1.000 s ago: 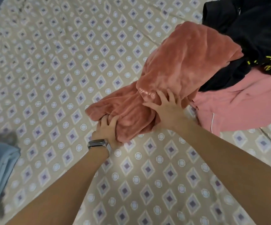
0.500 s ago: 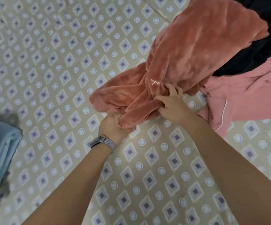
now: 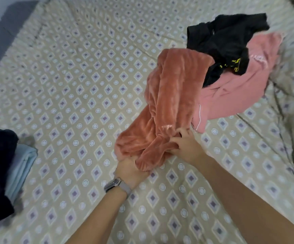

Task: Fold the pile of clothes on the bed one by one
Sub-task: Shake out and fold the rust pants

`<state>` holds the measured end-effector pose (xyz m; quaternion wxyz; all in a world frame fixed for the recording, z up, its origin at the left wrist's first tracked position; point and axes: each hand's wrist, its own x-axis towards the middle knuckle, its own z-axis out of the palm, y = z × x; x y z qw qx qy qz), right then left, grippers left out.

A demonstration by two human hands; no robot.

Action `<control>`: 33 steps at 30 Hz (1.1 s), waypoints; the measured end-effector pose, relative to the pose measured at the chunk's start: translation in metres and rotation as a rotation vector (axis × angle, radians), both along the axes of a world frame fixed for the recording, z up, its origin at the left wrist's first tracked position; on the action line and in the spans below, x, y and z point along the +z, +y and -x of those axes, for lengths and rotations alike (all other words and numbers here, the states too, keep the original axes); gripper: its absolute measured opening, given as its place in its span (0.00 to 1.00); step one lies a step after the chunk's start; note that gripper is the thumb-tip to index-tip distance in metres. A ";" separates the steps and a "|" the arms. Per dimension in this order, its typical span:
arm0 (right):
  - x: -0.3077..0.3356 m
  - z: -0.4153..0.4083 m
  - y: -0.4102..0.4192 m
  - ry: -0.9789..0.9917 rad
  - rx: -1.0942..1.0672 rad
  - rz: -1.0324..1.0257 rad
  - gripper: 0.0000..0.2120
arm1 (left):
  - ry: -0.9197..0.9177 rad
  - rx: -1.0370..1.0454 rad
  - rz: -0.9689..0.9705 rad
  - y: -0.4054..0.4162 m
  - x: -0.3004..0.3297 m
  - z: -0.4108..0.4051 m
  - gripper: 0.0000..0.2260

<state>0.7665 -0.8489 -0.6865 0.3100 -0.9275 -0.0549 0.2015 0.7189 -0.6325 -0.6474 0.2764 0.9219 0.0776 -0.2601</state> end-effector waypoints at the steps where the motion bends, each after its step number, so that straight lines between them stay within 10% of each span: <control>1: 0.017 0.020 -0.001 -0.041 -0.017 -0.007 0.14 | -0.013 0.045 0.079 0.004 0.021 0.018 0.16; 13: 0.274 0.197 0.069 -0.030 -0.234 -0.613 0.08 | -0.255 0.720 1.032 0.054 0.269 0.188 0.12; 26: 0.369 0.266 0.017 -0.103 -0.326 -0.884 0.32 | -0.305 0.386 1.122 -0.039 0.372 0.208 0.17; 33: 0.387 0.247 -0.118 -0.070 -0.545 -1.010 0.20 | -0.144 0.207 1.130 -0.183 0.366 0.170 0.17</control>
